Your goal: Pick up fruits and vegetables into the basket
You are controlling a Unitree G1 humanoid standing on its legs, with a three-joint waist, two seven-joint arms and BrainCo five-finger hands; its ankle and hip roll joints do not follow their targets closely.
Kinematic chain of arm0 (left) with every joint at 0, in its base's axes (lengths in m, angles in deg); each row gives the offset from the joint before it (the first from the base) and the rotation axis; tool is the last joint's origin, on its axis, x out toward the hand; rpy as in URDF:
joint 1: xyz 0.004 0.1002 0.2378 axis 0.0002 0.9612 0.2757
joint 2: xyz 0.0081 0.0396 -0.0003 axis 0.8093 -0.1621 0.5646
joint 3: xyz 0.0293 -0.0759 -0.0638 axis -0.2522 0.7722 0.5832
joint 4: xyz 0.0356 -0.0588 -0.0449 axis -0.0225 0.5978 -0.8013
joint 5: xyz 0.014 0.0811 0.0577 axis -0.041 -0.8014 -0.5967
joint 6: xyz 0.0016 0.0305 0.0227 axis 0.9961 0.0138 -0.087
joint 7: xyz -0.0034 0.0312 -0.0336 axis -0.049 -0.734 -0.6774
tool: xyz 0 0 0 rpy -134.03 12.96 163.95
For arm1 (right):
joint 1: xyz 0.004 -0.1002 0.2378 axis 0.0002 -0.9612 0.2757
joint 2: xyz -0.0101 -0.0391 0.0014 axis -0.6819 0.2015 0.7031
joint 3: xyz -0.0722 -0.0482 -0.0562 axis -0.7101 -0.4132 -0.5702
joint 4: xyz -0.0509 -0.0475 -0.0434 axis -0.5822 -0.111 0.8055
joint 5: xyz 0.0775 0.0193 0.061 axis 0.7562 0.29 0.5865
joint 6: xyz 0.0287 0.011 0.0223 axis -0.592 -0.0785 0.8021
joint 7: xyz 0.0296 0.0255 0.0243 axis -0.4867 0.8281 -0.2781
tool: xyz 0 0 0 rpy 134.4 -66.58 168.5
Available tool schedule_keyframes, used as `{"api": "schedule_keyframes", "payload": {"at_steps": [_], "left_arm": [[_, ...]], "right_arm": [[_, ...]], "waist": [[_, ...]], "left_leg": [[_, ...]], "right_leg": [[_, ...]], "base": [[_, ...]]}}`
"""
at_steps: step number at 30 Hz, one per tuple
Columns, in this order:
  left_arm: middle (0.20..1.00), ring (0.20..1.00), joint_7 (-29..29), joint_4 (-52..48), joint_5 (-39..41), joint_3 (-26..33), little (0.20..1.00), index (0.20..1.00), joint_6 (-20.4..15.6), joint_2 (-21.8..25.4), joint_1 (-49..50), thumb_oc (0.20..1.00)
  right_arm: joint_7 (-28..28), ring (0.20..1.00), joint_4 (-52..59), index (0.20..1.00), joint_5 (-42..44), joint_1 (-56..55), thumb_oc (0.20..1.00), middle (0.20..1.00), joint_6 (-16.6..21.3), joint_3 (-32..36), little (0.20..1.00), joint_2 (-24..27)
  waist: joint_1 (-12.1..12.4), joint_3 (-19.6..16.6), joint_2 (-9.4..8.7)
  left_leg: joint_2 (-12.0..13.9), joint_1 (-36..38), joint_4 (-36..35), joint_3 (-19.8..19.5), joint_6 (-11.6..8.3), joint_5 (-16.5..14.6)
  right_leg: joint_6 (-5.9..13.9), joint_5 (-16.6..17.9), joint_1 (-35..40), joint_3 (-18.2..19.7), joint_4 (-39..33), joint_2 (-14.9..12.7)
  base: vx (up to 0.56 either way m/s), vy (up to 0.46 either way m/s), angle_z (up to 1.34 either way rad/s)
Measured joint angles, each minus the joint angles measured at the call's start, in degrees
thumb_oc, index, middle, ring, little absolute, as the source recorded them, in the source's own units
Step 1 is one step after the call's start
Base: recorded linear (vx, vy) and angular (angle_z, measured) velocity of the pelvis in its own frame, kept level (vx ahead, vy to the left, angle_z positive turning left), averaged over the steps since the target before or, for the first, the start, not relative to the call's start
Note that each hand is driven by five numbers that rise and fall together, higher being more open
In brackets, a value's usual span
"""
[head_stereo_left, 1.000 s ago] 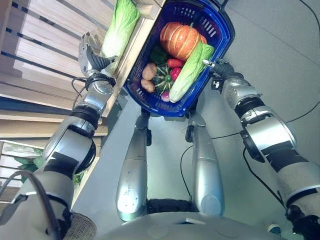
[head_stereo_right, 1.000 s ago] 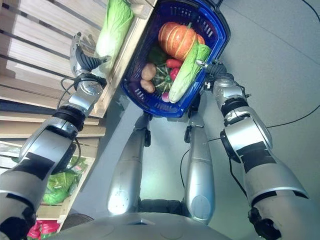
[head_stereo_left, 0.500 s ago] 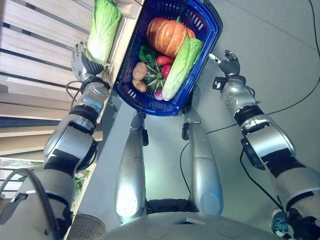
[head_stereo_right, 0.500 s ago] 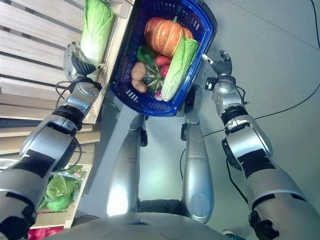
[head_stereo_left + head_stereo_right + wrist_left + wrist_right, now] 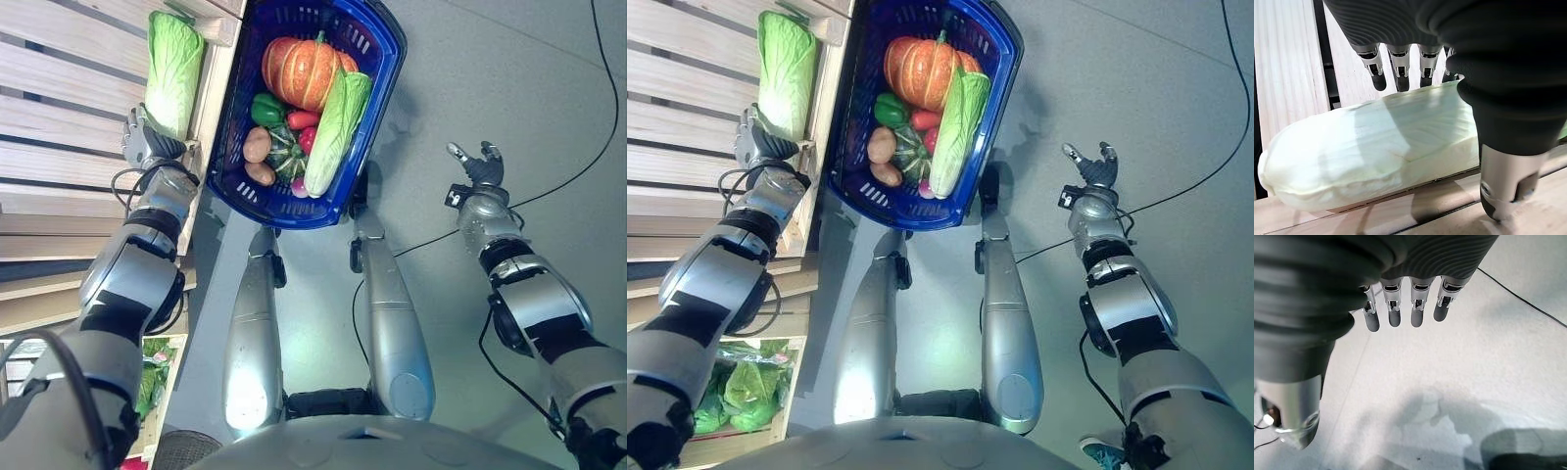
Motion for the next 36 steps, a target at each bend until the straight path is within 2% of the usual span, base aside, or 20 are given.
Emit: {"api": "schedule_keyframes", "payload": {"at_steps": [4,5,7,9,10,11,29,33,36], "left_arm": [[1.0,1.0,-1.74,0.49,1.05,0.03,1.0,1.0,1.74,0.0,-0.17,1.0],[0.944,0.944,-1.82,0.49,1.3,0.04,0.944,0.944,2.07,0.0,-0.16,0.944],[0.796,0.796,-2.69,1.18,2.06,0.07,0.796,0.796,3.58,-0.01,-0.17,0.796],[0.573,0.573,-2.9,2.13,2.11,0.09,0.573,0.573,4.12,0.01,-0.16,0.573],[0.517,0.517,-3.36,2.13,2.18,0.12,0.517,0.517,4.61,-0.02,-0.12,0.517],[0.2,0.2,-3.59,2.15,2.18,0.12,0.2,0.2,5.02,0.0,-0.12,0.2],[0.2,0.2,-6.18,2.21,2.04,0.03,0.2,0.2,4.56,1.3,-0.16,0.2],[0.2,0.2,-6.37,2.87,2.46,0.06,0.2,0.2,3.02,1.34,-0.08,0.2],[0.2,0.2,-6.18,3.67,4.49,0.05,0.2,0.2,0.47,1.36,0.07,0.2]], "right_arm": [[0.21,1.0,0.22,1.0,-0.04,0.69,1.0,1.0,0.62,-0.09,1.0,-0.02],[0.27,1.0,0.33,1.0,-0.04,0.82,1.0,1.0,0.64,-0.11,1.0,-0.02],[0.35,1.0,1.38,1.0,-0.04,0.95,1.0,1.0,0.66,-0.14,1.0,-0.02],[0.34,1.0,1.89,1.0,-0.03,1.04,1.0,1.0,0.66,-0.16,1.0,-0.01],[0.33,1.0,1.98,1.0,-0.02,1.07,1.0,1.0,0.64,-0.16,1.0,-0.02],[0.31,1.0,2.09,1.0,-0.02,1.1,1.0,1.0,0.64,-0.16,1.0,-0.04],[-0.59,1.0,2.61,1.0,-0.02,1.72,1.0,1.0,0.59,-0.23,1.0,-0.29],[-0.62,1.0,2.83,1.0,-0.01,2.06,1.0,1.0,0.61,-0.32,1.0,-0.36],[-0.55,1.0,3.46,1.0,0.06,2.06,1.0,1.0,0.76,-0.32,1.0,-0.38]], "waist": [[0.02,-0.01,-0.02],[0.02,-0.01,-0.03],[-0.01,-0.02,-0.03],[-0.11,-0.02,-0.04],[-0.02,-0.03,-0.06],[0.0,-0.04,-0.07],[-0.01,-0.12,-0.23],[0.01,-0.12,-0.23],[-0.02,-0.12,-0.23]], "left_leg": [[-0.01,-0.02,0.0,-0.02,0.01,-0.03],[-0.01,-0.02,0.0,-0.02,0.02,-0.04],[-0.01,-0.05,0.0,-0.06,0.02,-0.04],[-0.01,-0.13,0.06,-0.15,0.01,-0.04],[-0.01,-0.15,0.07,-0.16,0.01,-0.04],[-0.02,-0.2,0.08,-0.21,0.02,-0.04],[-0.01,-0.38,0.06,-0.25,0.03,-0.11],[-0.02,-0.38,0.07,-0.31,0.03,-0.11],[-0.02,-0.36,0.07,-0.35,0.04,-0.12]], "right_leg": [[0.0,0.0,0.01,-0.01,-0.01,-0.01],[0.0,0.0,0.01,-0.02,-0.02,-0.01],[-0.01,0.0,0.01,-0.03,-0.02,-0.01],[-0.01,0.0,0.01,-0.06,-0.04,-0.01],[0.0,0.0,0.01,-0.06,-0.04,-0.01],[0.0,0.0,0.01,-0.08,-0.06,-0.01],[0.14,0.1,0.04,-0.1,-0.5,-0.01],[0.15,0.11,0.1,-0.14,-0.53,-0.01],[0.15,0.11,0.18,-0.19,-0.59,-0.01]], "base": [[0.0,0.0,0.0],[0.0,0.0,0.0],[0.0,0.0,0.0],[0.0,0.0,0.0],[0.0,0.0,0.0],[0.0,0.0,0.0],[0.0,0.0,0.0],[0.0,0.0,0.0],[0.0,0.0,0.0]]}}
